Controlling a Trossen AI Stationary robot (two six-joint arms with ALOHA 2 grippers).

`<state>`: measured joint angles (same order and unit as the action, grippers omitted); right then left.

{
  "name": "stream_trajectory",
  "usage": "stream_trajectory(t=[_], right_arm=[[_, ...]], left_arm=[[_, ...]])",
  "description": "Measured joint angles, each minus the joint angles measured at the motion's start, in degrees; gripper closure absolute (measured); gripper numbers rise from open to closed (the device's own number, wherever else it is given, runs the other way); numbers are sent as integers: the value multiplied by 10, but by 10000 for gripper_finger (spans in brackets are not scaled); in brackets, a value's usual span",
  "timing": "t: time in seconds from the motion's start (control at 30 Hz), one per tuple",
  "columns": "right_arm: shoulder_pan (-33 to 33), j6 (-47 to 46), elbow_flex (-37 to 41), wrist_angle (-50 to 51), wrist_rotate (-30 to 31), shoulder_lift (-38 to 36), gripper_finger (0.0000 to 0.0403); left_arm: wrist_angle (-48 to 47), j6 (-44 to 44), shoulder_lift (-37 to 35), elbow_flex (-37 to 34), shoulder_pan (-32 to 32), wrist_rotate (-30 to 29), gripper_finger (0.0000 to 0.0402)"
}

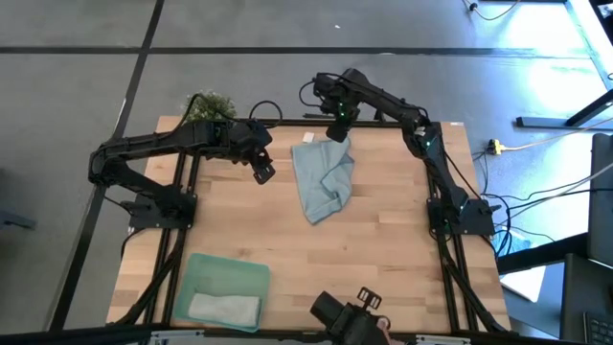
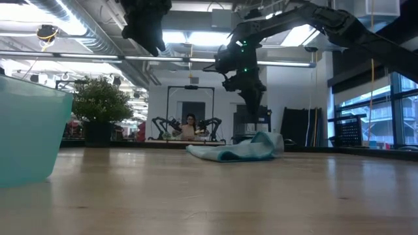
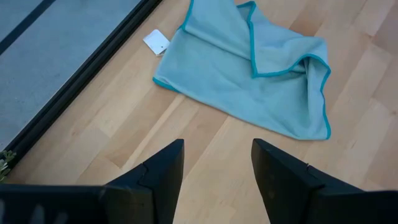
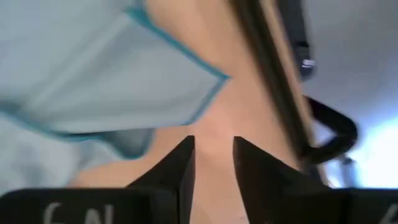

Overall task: Roll microfiber towels into tight, uniform cylinder then place into a basket
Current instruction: Roll the blue microfiber cloth

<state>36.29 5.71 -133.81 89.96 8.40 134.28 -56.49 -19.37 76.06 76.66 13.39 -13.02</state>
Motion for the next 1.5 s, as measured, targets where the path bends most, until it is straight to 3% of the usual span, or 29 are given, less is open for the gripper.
stream_trajectory(t=[0.27, 0.37, 0.47, 0.73, 1.0, 1.5], right_arm=[[-17, 71, -2, -1, -289, -52, 294], [-42, 123, 4, -17, -369, -51, 298], [-74, 199, 36, -37, -413, -50, 299], [-126, 406, 192, -71, -404, -47, 299], [-137, 398, 261, -207, -354, -47, 299], [-128, 397, 263, -267, -282, -20, 299]], left_arm=[[0, -1, 0, 0, 0, 0, 218], [0, -1, 0, 0, 0, 0, 218], [0, -1, 0, 0, 0, 0, 218], [0, 0, 0, 0, 0, 0, 218], [0, 0, 0, 0, 0, 0, 218], [0, -13, 0, 0, -2, 0, 218]])
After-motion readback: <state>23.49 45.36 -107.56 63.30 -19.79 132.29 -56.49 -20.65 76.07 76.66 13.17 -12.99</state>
